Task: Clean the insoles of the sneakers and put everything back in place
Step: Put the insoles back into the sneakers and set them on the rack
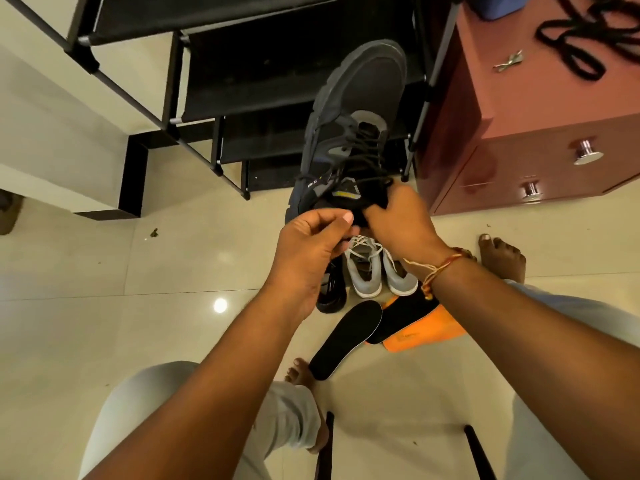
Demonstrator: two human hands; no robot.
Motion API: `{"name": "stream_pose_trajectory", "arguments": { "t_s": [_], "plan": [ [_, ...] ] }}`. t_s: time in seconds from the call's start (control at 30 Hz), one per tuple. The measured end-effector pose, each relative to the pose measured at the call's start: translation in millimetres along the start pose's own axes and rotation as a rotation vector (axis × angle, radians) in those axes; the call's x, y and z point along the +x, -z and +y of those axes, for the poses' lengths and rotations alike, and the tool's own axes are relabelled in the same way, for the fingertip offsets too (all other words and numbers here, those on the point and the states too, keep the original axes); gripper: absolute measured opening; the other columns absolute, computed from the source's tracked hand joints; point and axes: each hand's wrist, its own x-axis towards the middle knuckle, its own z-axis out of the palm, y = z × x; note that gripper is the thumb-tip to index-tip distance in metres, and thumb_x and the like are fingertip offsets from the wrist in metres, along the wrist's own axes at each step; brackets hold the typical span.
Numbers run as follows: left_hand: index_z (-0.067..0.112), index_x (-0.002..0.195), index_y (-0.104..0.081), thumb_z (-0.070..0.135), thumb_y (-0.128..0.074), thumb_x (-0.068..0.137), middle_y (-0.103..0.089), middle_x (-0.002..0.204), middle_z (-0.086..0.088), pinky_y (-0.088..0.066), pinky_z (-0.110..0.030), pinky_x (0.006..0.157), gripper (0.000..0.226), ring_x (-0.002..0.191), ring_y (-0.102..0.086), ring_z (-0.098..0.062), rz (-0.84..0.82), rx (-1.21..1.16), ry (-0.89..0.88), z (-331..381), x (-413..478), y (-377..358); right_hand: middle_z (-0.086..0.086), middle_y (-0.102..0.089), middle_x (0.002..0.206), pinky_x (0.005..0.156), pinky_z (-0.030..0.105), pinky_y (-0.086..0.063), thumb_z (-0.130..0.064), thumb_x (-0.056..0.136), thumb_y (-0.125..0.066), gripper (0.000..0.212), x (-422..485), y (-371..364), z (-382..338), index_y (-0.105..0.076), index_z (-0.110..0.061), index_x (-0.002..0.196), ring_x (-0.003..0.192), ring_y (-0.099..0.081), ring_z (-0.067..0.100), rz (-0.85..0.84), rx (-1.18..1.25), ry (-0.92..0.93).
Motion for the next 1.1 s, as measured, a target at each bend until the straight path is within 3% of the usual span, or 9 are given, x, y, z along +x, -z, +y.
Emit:
{"name": "stream_pose_trajectory", "arguments": {
  "t_s": [0.1,0.23,0.33,0.47,0.57,0.7,0.87,0.97,1.1],
  "plan": [
    [0.021,0.095,-0.070,0.023,-0.073,0.090,-0.069,0.085,0.003,-0.055,-0.023,0.063,0.006,0.068,-0.063,-0.005,0.214,0.437,-0.257,-4.0,6.4,10.7,-0.007,-0.067,0.089,0.058,0.017,-0.057,-0.006,0.091,-0.060,0.024,-4.0,1.8,-6.2,-0.065,-0.012,0.113,0.074,-0.070,0.008,-0.022,0.111,-0.028],
    [0.032,0.110,-0.046,0.040,-0.084,0.078,-0.044,0.117,0.011,-0.052,-0.028,0.090,0.050,0.111,-0.050,-0.012,0.336,0.726,-0.353,-11.0,22.3,24.1,-0.003,-0.071,0.088,0.063,0.035,-0.063,-0.015,0.090,-0.060,0.015,-4.5,6.6,-10.3,-0.064,-0.016,0.105,0.064,-0.073,0.012,-0.034,0.050,0.000],
    [0.033,0.121,-0.049,0.042,-0.079,0.082,-0.048,0.122,0.013,-0.053,-0.033,0.097,0.050,0.119,-0.051,-0.013,0.270,0.712,-0.309,-13.5,29.7,26.4,-0.002,-0.071,0.081,0.059,0.033,-0.062,-0.018,0.090,-0.061,0.009,-9.8,8.0,-16.0,-0.066,-0.020,0.098,0.060,-0.072,0.011,-0.070,0.023,0.060],
    [0.029,0.130,-0.057,0.026,-0.061,0.099,-0.054,0.101,0.025,-0.041,-0.009,0.077,0.032,0.097,-0.051,0.002,0.330,0.682,-0.319,-10.2,30.3,25.2,-0.002,-0.070,0.072,0.061,0.036,-0.062,-0.029,0.089,-0.064,0.012,-12.1,6.4,-15.2,-0.070,-0.019,0.093,0.059,-0.070,0.010,-0.105,-0.073,0.107],
    [0.027,0.137,-0.056,0.022,-0.051,0.104,-0.056,0.104,0.023,-0.035,-0.003,0.070,0.034,0.095,-0.051,0.003,0.412,0.676,-0.306,-11.6,32.0,27.1,-0.003,-0.072,0.072,0.064,0.031,-0.059,-0.036,0.089,-0.069,0.020,-10.8,3.0,-10.8,-0.075,-0.022,0.103,0.065,-0.069,0.007,-0.097,-0.067,0.153],
    [0.029,0.145,-0.051,0.018,-0.047,0.105,-0.061,0.109,0.018,-0.046,-0.016,0.078,0.041,0.091,-0.052,0.002,0.487,0.737,-0.322,-15.2,33.8,29.5,-0.012,-0.075,0.099,0.084,0.018,-0.053,-0.033,0.087,-0.076,0.032,-11.2,-3.1,-11.3,-0.073,-0.022,0.117,0.095,-0.068,-0.002,-0.112,0.223,0.133],
    [0.036,0.148,-0.045,0.017,-0.045,0.106,-0.057,0.100,0.018,-0.039,-0.011,0.064,0.047,0.071,-0.048,0.005,0.510,0.757,-0.269,-19.6,36.9,34.2,-0.003,-0.077,0.092,0.075,0.020,-0.055,-0.016,0.089,-0.073,0.007,-13.6,-7.5,-16.5,-0.077,-0.018,0.094,0.090,-0.072,0.007,-0.108,0.631,-0.145],
    [0.039,0.150,-0.042,0.017,-0.045,0.106,-0.062,0.107,0.014,-0.039,-0.014,0.068,0.049,0.083,-0.050,0.001,0.506,0.779,-0.224,-23.4,39.9,37.6,0.007,-0.076,0.098,0.073,0.021,-0.056,-0.016,0.092,-0.070,0.009,-9.7,-1.9,-19.6,-0.075,-0.010,0.097,0.089,-0.071,0.011,-0.082,0.744,-0.260],
    [0.040,0.149,-0.042,0.017,-0.044,0.106,-0.067,0.122,0.004,-0.051,-0.031,0.082,0.049,0.096,-0.054,-0.010,0.516,0.773,-0.155,-27.7,41.6,39.9,0.006,-0.075,0.095,0.076,0.023,-0.058,-0.017,0.095,-0.066,0.013,2.0,14.0,-25.5,-0.072,-0.006,0.099,0.084,-0.069,0.010,0.019,0.873,-0.264]
  ]
}}
